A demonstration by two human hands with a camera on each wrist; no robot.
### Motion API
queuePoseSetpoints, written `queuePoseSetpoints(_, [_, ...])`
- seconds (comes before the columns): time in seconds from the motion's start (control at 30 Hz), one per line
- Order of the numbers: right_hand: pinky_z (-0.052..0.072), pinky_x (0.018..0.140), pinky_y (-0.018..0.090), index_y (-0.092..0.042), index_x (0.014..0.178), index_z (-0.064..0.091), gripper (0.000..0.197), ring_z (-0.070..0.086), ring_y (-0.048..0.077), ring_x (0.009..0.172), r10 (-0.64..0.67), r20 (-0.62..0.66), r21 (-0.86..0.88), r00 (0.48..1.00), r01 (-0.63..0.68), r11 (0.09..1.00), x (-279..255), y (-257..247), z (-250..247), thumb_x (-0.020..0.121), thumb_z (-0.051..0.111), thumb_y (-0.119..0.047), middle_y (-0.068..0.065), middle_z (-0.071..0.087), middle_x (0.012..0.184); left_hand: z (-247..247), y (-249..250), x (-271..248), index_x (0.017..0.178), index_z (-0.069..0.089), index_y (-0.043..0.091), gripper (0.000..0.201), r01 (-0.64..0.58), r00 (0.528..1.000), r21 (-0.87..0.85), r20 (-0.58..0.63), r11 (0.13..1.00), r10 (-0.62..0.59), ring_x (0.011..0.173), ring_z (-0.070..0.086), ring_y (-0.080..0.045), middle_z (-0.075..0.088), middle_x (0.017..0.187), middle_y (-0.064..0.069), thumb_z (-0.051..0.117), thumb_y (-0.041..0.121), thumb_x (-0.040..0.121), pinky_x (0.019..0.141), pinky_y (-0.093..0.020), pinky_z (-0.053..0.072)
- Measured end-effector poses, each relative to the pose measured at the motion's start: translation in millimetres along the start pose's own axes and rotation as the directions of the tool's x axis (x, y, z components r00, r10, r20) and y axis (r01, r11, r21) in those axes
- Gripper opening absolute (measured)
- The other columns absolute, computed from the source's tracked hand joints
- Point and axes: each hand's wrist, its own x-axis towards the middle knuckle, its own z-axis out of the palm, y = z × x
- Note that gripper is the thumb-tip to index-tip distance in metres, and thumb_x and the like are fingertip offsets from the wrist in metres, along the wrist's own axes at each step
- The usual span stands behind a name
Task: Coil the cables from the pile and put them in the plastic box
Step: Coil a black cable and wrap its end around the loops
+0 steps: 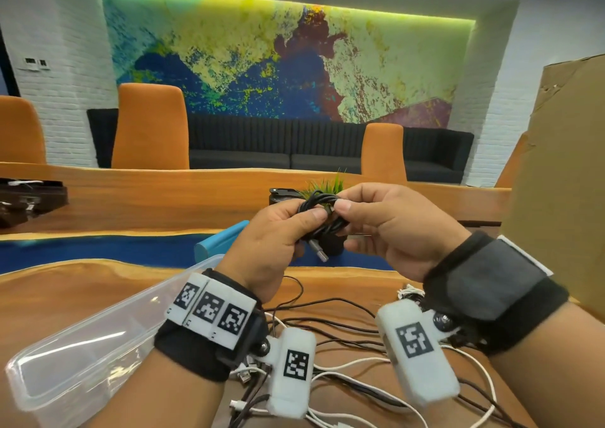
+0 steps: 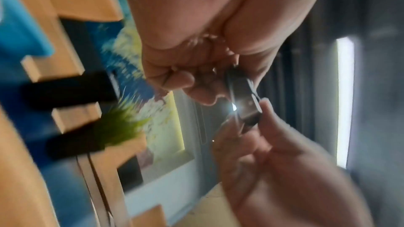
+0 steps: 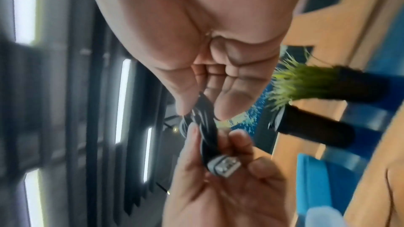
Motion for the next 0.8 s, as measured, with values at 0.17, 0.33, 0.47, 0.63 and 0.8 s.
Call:
queuePoseSetpoints(0.17, [0.055,0.061,0.025,-0.008,0.097,0.064,0.015,0.056,0.024,0.085,0.082,0.095,0.161,0.992,-0.097,0.982,2,1,-6,0.086,0.064,-0.018,0.016,0.063,0.096,-2,-2,-4,0.104,0.070,0.015,0.023,0.133,0.985,-0.210,0.136,0.969,-0.106,0.072,0.062,-0.009,0.069,0.089,-0.002,0.062,0.028,0.088,0.064,-0.030,0.035])
queuePoseSetpoints(0.33, [0.056,0.057,0.023,-0.006,0.100,0.065,0.012,0.059,0.022,0.082,0.023,0.014,0.073,1.000,-0.024,0.997,4,5,-6,0.096,0.057,-0.014,0.015,0.067,0.093,-2,0,-4,0.099,0.072,0.018,0.018,0.143,0.982,-0.222,0.155,0.964,-0.110,0.075,0.063,-0.010,0.069,0.095,-0.004,0.061,0.024,0.086,0.065,-0.030,0.036])
queuePoseSetpoints(0.47, [0.058,0.059,0.028,-0.009,0.100,0.068,0.009,0.064,0.021,0.078,-0.069,-0.105,-0.166,0.992,0.050,0.985,6,18,1,0.094,0.063,-0.014,0.012,0.070,0.089,6,4,-4,0.091,0.073,0.017,0.009,0.178,0.981,-0.246,0.118,0.953,-0.153,0.085,0.067,-0.019,0.071,0.090,-0.007,0.069,0.012,0.084,0.065,-0.028,0.045])
queuePoseSetpoints(0.63, [0.057,0.059,0.027,-0.002,0.095,0.067,0.013,0.061,0.015,0.062,-0.143,-0.055,-0.434,0.988,0.105,0.895,-7,9,-5,0.087,0.071,-0.011,0.013,0.067,0.075,23,-1,-2,0.078,0.073,0.016,0.025,0.002,0.986,0.124,-0.166,0.992,0.019,0.072,0.060,-0.017,0.068,0.074,-0.004,0.061,0.029,0.095,0.063,-0.034,0.046])
queuePoseSetpoints(0.8, [0.054,0.057,0.028,0.005,0.091,0.067,0.015,0.058,0.016,0.058,-0.111,-0.010,-0.511,0.994,0.090,0.855,-21,-13,-28,0.083,0.073,-0.006,0.012,0.063,0.068,36,-10,-6,0.083,0.073,0.004,0.046,-0.117,0.976,0.286,-0.146,0.951,0.164,0.069,0.069,-0.018,0.074,0.077,-0.011,0.044,0.031,0.104,0.063,-0.027,0.053])
